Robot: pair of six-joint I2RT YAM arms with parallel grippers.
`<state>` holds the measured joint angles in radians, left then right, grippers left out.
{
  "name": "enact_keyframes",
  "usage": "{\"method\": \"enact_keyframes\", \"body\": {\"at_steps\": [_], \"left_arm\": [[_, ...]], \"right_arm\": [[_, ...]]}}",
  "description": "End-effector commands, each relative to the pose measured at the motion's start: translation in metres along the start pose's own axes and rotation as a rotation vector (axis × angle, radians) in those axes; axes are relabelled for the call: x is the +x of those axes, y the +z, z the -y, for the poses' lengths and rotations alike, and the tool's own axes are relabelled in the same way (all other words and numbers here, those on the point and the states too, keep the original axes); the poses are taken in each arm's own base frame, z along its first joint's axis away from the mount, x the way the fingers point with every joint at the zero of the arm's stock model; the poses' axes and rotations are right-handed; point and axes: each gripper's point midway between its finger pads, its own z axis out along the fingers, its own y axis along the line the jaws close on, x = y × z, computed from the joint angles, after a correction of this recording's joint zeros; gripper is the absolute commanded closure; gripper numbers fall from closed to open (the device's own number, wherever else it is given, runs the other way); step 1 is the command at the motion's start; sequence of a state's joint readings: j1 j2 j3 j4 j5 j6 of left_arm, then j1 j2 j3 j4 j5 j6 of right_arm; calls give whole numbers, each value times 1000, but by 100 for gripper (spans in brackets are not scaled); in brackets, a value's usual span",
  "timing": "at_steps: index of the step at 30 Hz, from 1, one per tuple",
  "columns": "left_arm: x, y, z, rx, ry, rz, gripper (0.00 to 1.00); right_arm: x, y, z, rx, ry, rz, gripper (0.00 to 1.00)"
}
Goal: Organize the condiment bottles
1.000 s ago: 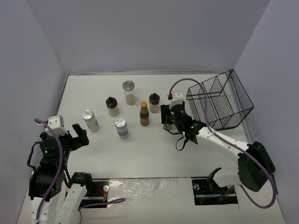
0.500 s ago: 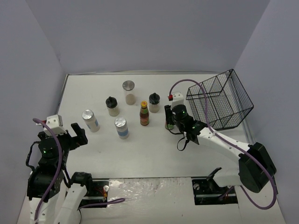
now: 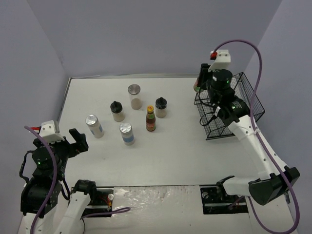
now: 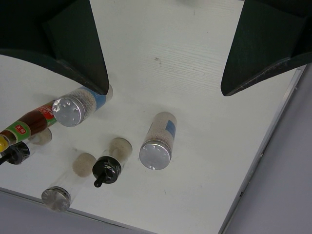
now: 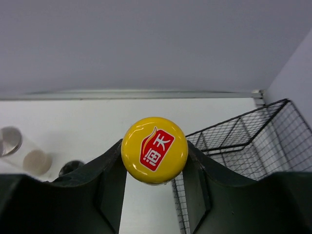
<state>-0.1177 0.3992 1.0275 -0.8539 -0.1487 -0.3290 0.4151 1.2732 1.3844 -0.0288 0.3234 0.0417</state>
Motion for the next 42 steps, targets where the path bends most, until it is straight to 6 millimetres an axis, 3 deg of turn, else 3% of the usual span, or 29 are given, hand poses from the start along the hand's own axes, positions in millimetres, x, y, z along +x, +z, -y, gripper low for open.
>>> {"method": "enact_keyframes", "body": {"at_steps": [1,4,7,15,23,42], "left_arm": [[-12,-4,5,13,-27,8,3],[-13,-7,8,27,-41,7,3],[-13,-8,10,40,-54,8,3],[-3,-7,18,77,-95,-21,3],[1,-6,18,75,-100,-31,3],[13,-5,23,108,-141,-52,3]], "right_arm": [[-60,9,60,182,42,143,100],[-70,24,105,293,54,158,100],[-78,35,135,357,67,177,100],[-85,48,200,487,81,217,100],[-76,64,217,511,101,243,100],[36,112,227,542,133,121,100]]}}
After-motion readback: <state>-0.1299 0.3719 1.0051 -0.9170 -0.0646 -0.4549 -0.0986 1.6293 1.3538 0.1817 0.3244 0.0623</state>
